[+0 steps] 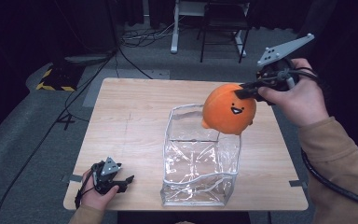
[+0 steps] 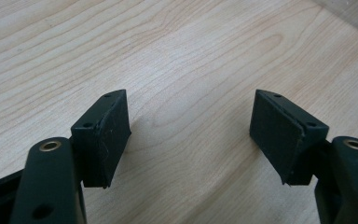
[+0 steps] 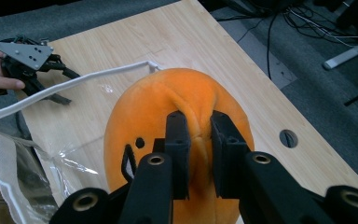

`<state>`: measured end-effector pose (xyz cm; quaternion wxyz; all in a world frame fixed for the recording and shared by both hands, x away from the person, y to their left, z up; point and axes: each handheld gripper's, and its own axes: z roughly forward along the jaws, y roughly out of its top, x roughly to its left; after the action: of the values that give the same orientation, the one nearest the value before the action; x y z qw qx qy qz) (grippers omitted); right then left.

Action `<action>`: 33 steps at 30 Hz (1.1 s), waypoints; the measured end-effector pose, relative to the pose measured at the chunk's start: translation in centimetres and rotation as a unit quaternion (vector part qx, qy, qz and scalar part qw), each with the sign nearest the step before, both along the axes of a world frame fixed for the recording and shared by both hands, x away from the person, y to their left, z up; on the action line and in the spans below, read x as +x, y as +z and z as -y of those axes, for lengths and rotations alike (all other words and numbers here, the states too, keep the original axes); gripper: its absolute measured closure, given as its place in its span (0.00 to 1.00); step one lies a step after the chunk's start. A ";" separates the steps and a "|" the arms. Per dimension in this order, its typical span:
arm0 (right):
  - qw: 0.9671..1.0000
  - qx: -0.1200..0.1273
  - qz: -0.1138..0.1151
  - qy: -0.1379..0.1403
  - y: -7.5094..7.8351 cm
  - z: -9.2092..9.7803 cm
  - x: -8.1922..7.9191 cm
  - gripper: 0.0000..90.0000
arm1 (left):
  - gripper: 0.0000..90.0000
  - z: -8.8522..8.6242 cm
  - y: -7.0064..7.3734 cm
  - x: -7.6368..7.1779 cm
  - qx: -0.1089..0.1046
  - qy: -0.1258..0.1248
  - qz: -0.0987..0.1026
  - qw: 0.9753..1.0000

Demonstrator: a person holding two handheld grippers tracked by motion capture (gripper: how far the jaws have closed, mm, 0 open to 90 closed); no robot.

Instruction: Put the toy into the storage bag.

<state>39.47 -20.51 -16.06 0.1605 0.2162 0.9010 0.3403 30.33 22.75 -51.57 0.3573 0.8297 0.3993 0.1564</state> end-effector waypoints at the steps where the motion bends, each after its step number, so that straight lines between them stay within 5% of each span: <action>1: 1.000 0.000 -0.002 0.002 -0.1 -0.4 0.1 0.88 | 0.32 0.0 0.0 0.0 0.000 0.000 0.000 1.000; 12: 0.999 0.001 -0.019 0.032 -2.1 -4.1 1.6 0.88 | 0.32 0.0 0.0 0.0 0.001 -0.001 0.000 1.000; 33: 0.995 -0.040 -0.067 0.062 -8.1 -8.9 3.6 0.88 | 0.32 0.0 0.0 0.0 0.001 0.000 0.001 1.000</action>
<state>43.07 -11.57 -24.19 0.0872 0.1758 0.9343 0.2977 30.35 22.73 -51.56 0.3571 0.8299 0.3989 0.1571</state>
